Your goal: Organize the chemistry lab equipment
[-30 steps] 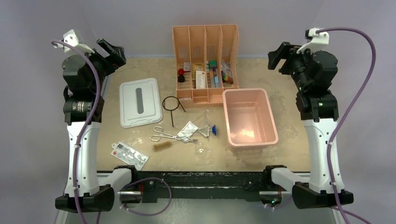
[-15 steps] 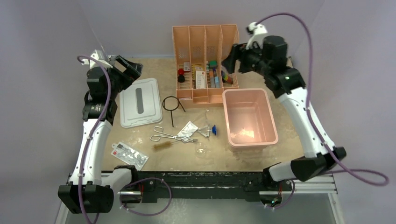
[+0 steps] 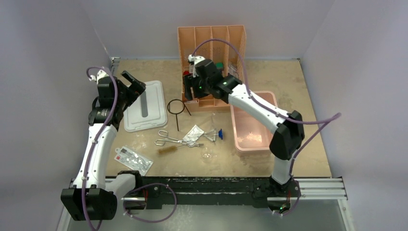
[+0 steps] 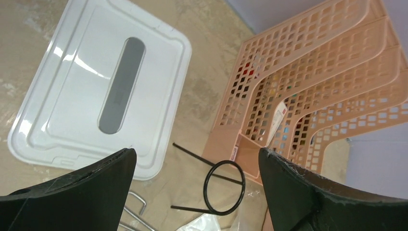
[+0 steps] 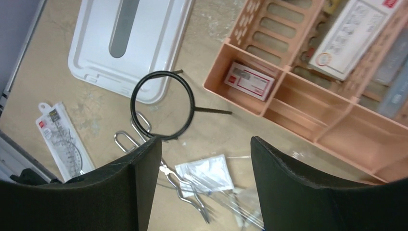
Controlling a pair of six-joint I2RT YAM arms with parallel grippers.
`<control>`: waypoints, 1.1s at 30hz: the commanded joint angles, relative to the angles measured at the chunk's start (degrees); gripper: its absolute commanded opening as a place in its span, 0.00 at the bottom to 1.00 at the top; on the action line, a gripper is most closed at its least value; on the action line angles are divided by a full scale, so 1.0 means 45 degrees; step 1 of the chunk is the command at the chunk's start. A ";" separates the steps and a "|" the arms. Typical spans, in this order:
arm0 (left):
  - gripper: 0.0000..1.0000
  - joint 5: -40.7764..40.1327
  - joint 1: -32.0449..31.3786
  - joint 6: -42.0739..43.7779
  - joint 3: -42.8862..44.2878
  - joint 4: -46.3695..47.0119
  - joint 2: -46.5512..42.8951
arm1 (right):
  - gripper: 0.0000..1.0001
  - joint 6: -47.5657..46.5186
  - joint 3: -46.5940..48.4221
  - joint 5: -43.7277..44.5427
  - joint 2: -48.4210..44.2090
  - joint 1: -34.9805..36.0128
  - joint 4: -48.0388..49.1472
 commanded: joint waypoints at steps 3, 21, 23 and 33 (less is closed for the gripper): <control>0.98 -0.0191 -0.0044 -0.0217 -0.0557 -0.0210 -0.0314 | 0.63 0.0982 0.1862 0.2122 0.1759 0.1053 0.0556; 0.96 0.0133 -0.0035 0.0388 0.0013 -0.0449 0.0695 | 0.39 0.1260 0.2666 0.1666 0.4050 0.1316 -0.0181; 0.96 0.0137 -0.0029 0.0388 0.0068 -0.0445 0.0746 | 0.37 0.1142 0.2601 0.1562 0.4143 0.1358 -0.0139; 0.95 0.0107 -0.0035 0.0412 0.0128 -0.0516 0.0840 | 0.15 0.0062 0.2791 0.1452 0.4275 0.1554 -0.0104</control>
